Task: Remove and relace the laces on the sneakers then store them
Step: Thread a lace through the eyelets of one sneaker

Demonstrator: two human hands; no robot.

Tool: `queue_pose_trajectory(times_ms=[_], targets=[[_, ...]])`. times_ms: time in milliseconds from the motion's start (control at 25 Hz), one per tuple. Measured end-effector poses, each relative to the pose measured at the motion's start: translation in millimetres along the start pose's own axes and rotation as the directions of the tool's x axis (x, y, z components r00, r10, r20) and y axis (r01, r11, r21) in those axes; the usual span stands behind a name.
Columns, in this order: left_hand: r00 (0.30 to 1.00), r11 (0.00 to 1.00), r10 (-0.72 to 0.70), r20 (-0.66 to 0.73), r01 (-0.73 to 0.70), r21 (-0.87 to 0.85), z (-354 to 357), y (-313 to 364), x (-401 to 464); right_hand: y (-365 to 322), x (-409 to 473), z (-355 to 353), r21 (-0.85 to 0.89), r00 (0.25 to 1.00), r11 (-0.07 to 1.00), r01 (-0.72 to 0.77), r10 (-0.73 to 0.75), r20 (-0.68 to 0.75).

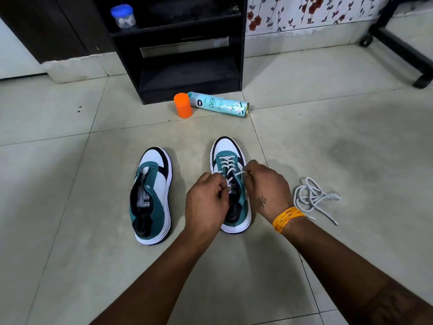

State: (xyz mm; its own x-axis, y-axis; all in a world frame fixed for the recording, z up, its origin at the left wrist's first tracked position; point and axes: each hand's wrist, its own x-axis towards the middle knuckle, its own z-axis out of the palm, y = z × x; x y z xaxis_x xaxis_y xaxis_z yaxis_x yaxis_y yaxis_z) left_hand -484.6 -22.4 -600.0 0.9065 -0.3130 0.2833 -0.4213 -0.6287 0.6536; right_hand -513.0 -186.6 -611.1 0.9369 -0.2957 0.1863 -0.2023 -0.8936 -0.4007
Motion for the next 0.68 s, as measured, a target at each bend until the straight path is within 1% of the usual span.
queue_pose_trajectory(times_ms=[80,120,160,200,280,320,360,400,480,560,600,640,680], targets=[[1.0,1.0,0.007,0.008,-0.007,0.002,-1.0,-0.5,-0.8,13.3,0.0,1.8,-0.01,0.988,0.988,-0.152,0.152,0.0],[1.0,1.0,0.01,0.009,-0.01,0.001,-1.4,-1.1,-1.3,15.5,-1.0,1.6,-0.023,0.982,0.982,-0.187,0.187,0.017],[1.0,1.0,0.01,0.009,-0.01,0.0,-1.5,-1.6,-1.4,13.9,-2.6,0.9,-0.023,0.983,0.983,-0.183,0.183,0.032],[1.0,1.0,0.01,0.005,-0.01,-0.003,-1.8,-2.0,-1.1,8.6,-3.5,-0.5,-0.005,0.989,0.99,-0.141,0.141,0.036],[1.0,1.0,0.012,-0.008,-0.012,-0.013,-1.8,-3.4,-0.5,-5.0,-6.1,-2.8,0.034,0.999,0.999,0.023,-0.024,0.021],[1.0,1.0,0.009,-0.012,-0.009,-0.021,-1.8,-4.0,-0.4,-10.0,-7.0,-2.4,0.025,0.995,0.995,0.096,-0.096,0.011],[1.0,1.0,0.002,-0.013,-0.002,-0.029,-1.5,-4.3,-0.7,-11.8,-6.8,-1.8,0.005,0.992,0.992,0.123,-0.123,0.001],[1.0,0.999,-0.009,-0.011,0.009,-0.039,-1.1,-4.2,-1.3,-9.3,-5.3,-1.2,-0.008,0.995,0.995,0.1,-0.1,-0.007],[0.999,0.998,-0.032,-0.007,0.032,-0.054,-1.1,-4.1,-3.3,3.5,-1.2,0.6,-0.019,0.998,0.998,-0.062,0.062,-0.01],[0.998,0.996,-0.057,-0.016,0.055,-0.064,-1.8,-4.1,-4.8,18.0,-0.2,2.1,-0.041,0.976,0.976,-0.214,0.215,0.023],[0.997,0.995,-0.068,-0.024,0.067,-0.071,-2.1,-4.4,-5.0,20.8,-1.1,0.8,-0.052,0.968,0.968,-0.244,0.247,0.048],[0.996,0.994,-0.079,-0.03,0.077,-0.078,-2.1,-5.0,-4.7,20.3,-2.5,-0.6,-0.044,0.967,0.969,-0.244,0.246,0.065],[0.995,0.993,-0.089,-0.032,0.086,-0.084,-1.8,-5.6,-4.2,16.1,-3.9,-2.9,-0.018,0.976,0.978,-0.207,0.208,0.062]])
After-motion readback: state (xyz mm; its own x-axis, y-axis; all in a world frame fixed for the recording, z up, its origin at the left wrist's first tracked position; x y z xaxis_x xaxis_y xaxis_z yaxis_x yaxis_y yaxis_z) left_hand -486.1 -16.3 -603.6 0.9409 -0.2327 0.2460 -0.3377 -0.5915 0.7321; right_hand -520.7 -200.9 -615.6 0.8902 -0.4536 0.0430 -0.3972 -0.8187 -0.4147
